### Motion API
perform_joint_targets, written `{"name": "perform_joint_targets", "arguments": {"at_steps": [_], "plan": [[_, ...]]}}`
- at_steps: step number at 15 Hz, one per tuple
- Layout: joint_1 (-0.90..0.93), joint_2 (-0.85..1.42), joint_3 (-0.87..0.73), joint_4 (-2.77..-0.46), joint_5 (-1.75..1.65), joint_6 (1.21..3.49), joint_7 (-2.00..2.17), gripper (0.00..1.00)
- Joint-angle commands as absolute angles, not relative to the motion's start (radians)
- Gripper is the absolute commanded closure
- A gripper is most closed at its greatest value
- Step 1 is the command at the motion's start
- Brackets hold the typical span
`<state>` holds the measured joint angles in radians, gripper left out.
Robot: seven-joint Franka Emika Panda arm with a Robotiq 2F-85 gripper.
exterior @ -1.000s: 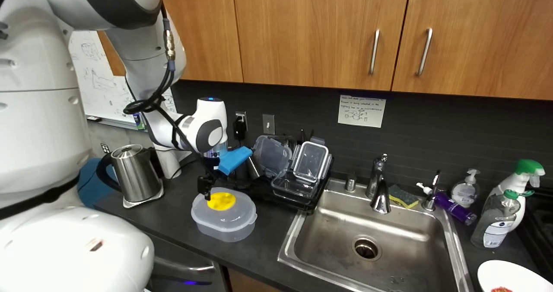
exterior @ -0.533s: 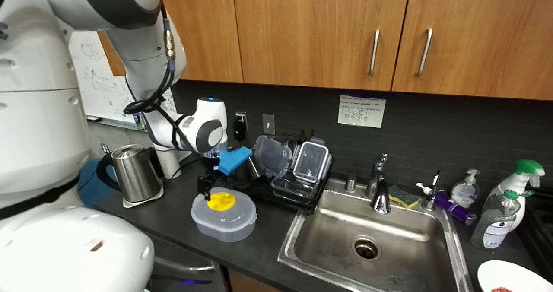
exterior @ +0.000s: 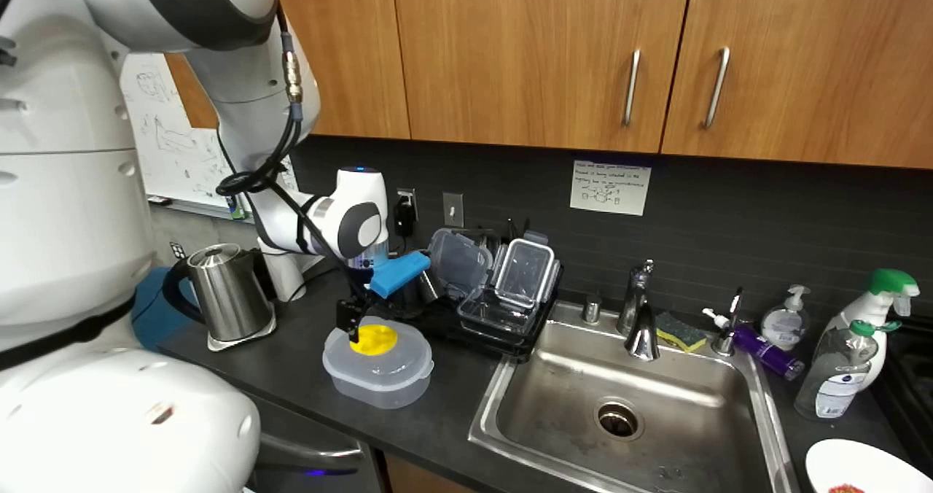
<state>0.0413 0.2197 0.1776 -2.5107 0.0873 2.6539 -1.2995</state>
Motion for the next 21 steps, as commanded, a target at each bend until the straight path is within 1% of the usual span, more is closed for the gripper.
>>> {"name": "perform_joint_targets", "arguments": {"at_steps": [1, 12, 18, 21], "plan": [[0.036, 0.230, 0.160, -2.490, 0.041, 2.608, -1.241, 0.00], [0.072, 0.275, 0.138, -2.407, -0.162, 2.462, -1.112, 0.00], [0.110, 0.305, 0.088, -2.384, -0.492, 2.506, -1.045, 0.00], [0.117, 0.315, 0.073, -2.380, -0.602, 2.541, -0.992, 0.00]]}}
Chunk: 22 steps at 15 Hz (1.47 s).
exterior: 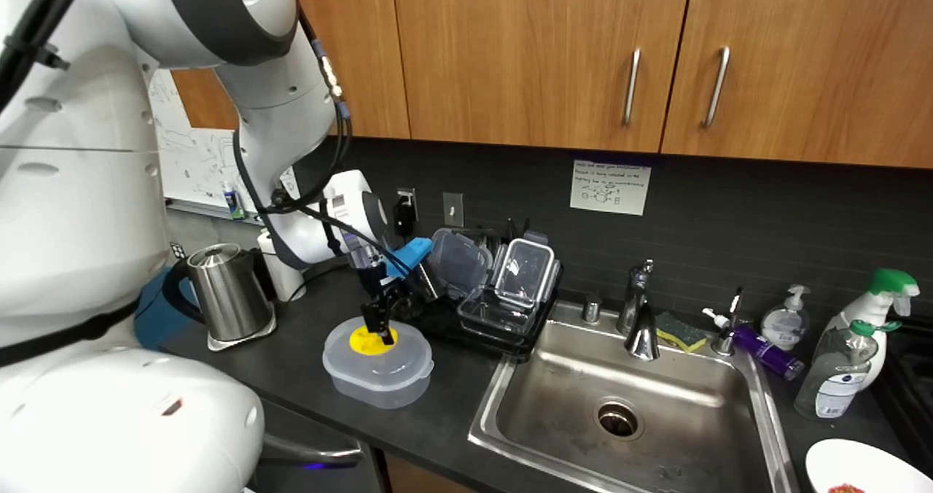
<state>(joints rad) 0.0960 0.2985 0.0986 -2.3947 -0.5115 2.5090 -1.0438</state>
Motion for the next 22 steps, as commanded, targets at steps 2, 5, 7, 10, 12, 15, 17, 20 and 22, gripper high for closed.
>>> {"name": "perform_joint_targets", "arguments": {"at_steps": [2, 5, 7, 10, 12, 15, 17, 20, 22], "plan": [[0.094, 0.305, 0.096, -2.391, -0.571, 2.525, -1.015, 0.00], [0.094, 0.312, 0.094, -2.387, -0.588, 2.532, -1.006, 0.00], [0.094, 0.312, 0.094, -2.386, -0.588, 2.532, -1.006, 0.00], [0.098, 0.318, 0.090, -2.372, -0.576, 2.505, -0.985, 0.00], [0.100, 0.328, 0.086, -2.355, -0.560, 2.450, -0.955, 0.00], [0.097, 0.333, 0.093, -2.344, -0.559, 2.427, -0.952, 0.00], [0.106, 0.330, 0.090, -2.346, -0.604, 2.455, -0.956, 0.00], [0.117, 0.329, 0.091, -2.343, -0.683, 2.484, -0.966, 0.00], [0.117, 0.331, 0.096, -2.343, -0.723, 2.506, -0.972, 0.00]]}}
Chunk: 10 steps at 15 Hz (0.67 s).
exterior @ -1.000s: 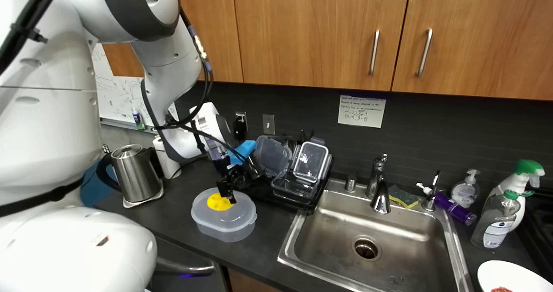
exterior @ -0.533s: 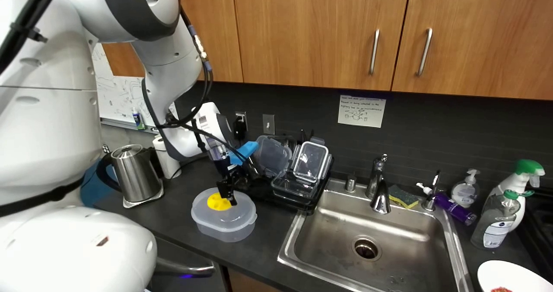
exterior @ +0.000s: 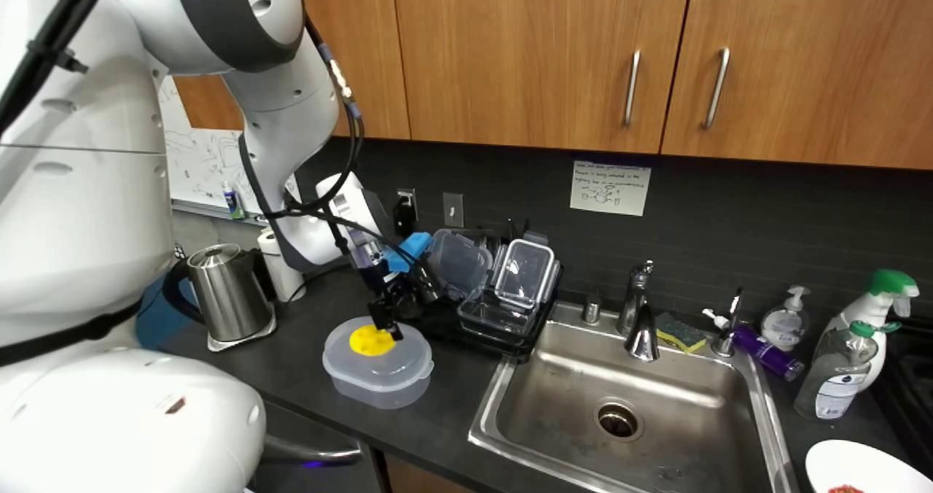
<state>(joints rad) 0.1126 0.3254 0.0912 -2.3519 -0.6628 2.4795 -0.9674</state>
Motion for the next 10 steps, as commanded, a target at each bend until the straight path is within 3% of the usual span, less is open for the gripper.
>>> {"name": "perform_joint_targets", "arguments": {"at_steps": [1, 10], "plan": [[0.116, 0.332, 0.099, -2.343, -0.736, 2.517, -0.972, 0.00], [0.089, 0.324, 0.138, -2.407, -0.684, 2.700, -0.979, 0.00]]}}
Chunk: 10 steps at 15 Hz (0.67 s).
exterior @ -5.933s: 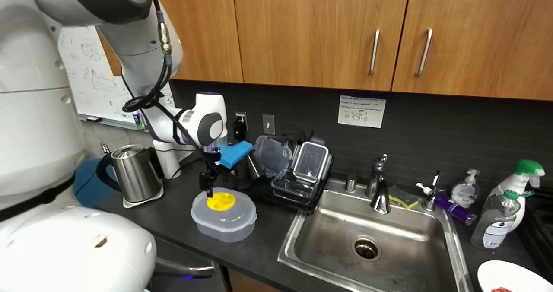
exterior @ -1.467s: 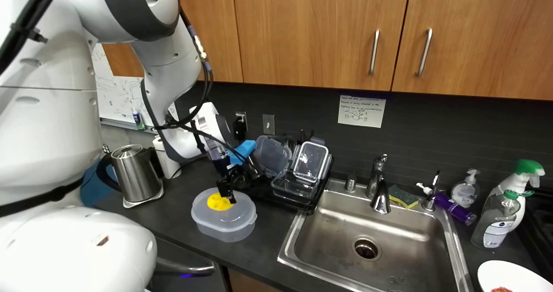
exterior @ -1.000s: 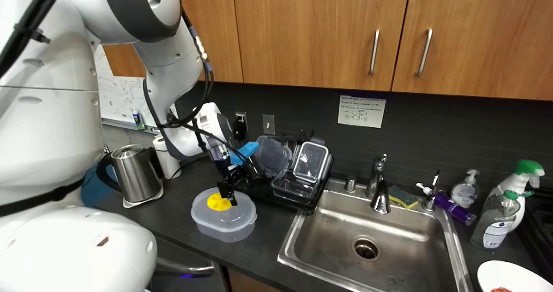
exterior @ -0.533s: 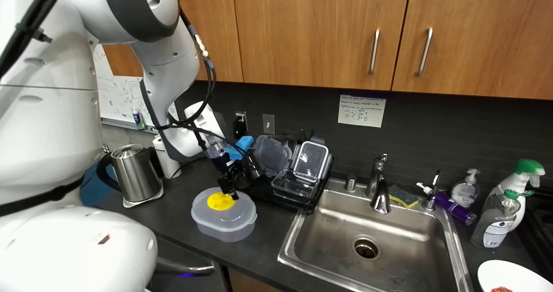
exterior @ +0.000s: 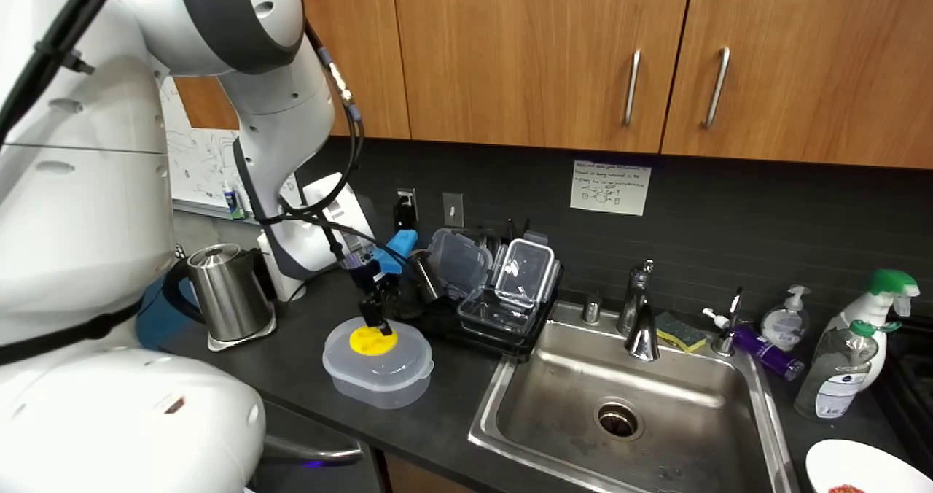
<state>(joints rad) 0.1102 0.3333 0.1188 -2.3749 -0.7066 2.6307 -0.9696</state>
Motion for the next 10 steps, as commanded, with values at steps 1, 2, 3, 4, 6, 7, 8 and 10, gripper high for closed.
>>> {"name": "perform_joint_targets", "arguments": {"at_steps": [1, 2, 3, 4, 6, 7, 8, 10], "plan": [[0.084, 0.323, 0.142, -2.418, -0.671, 2.724, -0.978, 0.00], [0.078, 0.323, 0.148, -2.428, -0.652, 2.743, -0.984, 0.00], [0.070, 0.322, 0.156, -2.439, -0.621, 2.762, -0.989, 0.00], [0.068, 0.321, 0.161, -2.448, -0.594, 2.771, -0.987, 0.00], [0.057, 0.320, 0.177, -2.464, -0.519, 2.785, -0.994, 0.00], [0.054, 0.319, 0.185, -2.471, -0.479, 2.787, -0.996, 0.00], [0.051, 0.317, 0.191, -2.477, -0.444, 2.792, -1.003, 0.00], [0.046, 0.315, 0.202, -2.483, -0.397, 2.795, -1.009, 0.00]]}}
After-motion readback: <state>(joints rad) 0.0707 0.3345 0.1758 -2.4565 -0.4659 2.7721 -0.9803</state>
